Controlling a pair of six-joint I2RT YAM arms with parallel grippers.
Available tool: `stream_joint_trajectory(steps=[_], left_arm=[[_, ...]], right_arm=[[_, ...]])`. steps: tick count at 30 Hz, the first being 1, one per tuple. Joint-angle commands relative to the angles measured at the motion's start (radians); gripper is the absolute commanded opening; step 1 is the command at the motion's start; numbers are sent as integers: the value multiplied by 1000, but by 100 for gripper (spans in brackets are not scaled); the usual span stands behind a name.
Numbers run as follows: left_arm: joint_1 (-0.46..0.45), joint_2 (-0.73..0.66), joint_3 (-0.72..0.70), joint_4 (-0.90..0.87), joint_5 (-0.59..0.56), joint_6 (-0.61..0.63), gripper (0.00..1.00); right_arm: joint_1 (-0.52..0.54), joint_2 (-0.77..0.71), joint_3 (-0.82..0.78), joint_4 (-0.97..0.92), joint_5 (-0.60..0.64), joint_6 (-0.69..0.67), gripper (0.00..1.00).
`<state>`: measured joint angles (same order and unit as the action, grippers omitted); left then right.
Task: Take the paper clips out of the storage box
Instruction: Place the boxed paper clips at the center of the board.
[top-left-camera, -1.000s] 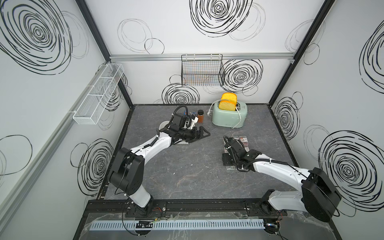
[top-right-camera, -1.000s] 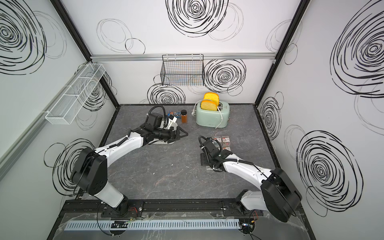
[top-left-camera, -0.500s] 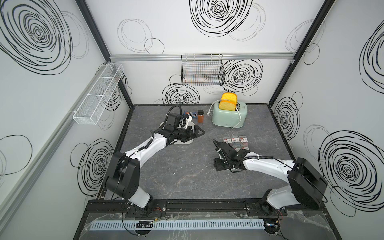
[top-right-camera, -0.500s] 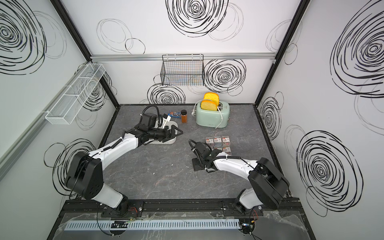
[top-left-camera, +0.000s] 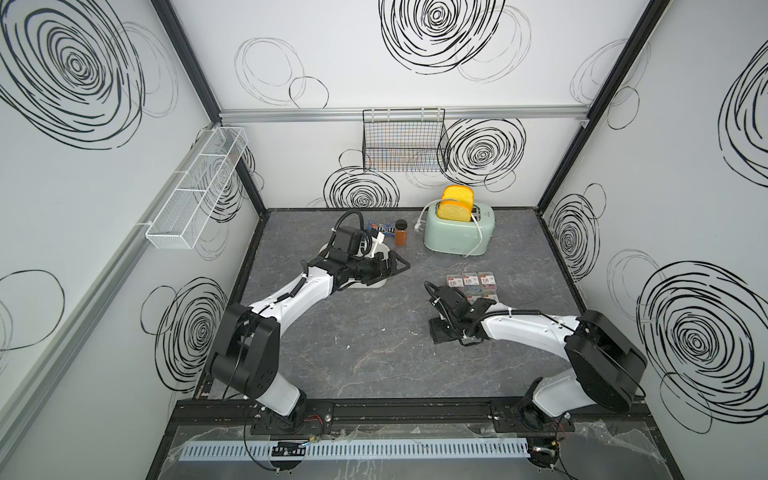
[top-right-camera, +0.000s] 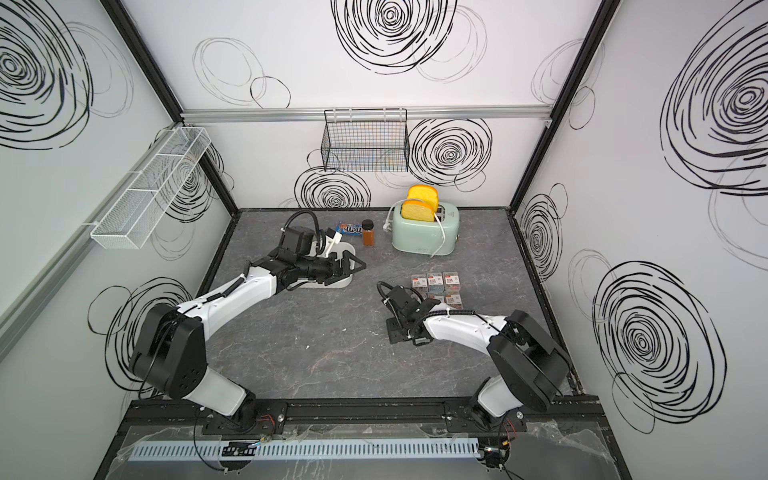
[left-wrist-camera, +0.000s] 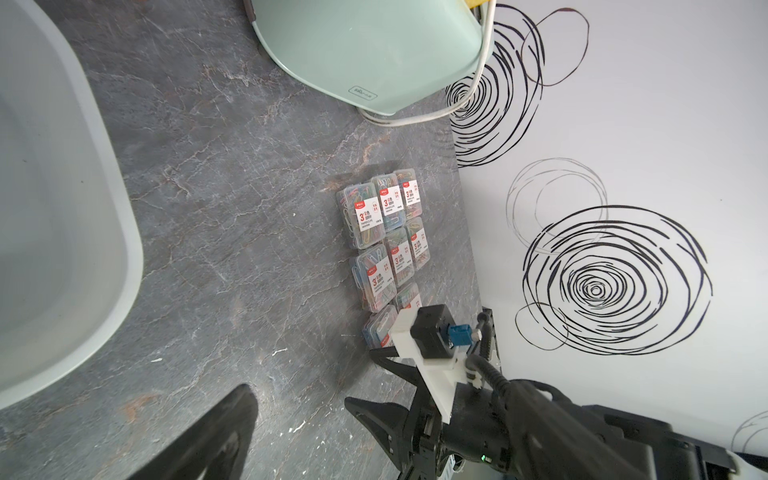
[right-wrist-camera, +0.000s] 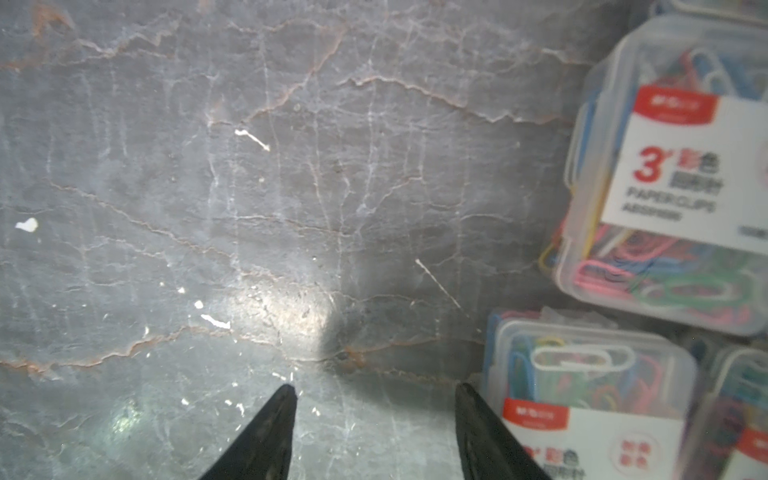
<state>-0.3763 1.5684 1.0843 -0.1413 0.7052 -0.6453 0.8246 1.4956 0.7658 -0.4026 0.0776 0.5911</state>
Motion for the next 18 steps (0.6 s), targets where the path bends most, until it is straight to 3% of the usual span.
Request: stream_joint_trajectory(steps=[1,10,18], left_arm=[[10,-15,3,12,-1,19,98],[10,-11,3,14,2,22,99],[12,-10,2,14,2,22,99]], right_arm=[[-8,4,12,-32,27,15,63],[-13,24,37,4,-8,2,63],[-43,60,53,-11,44,9,64]])
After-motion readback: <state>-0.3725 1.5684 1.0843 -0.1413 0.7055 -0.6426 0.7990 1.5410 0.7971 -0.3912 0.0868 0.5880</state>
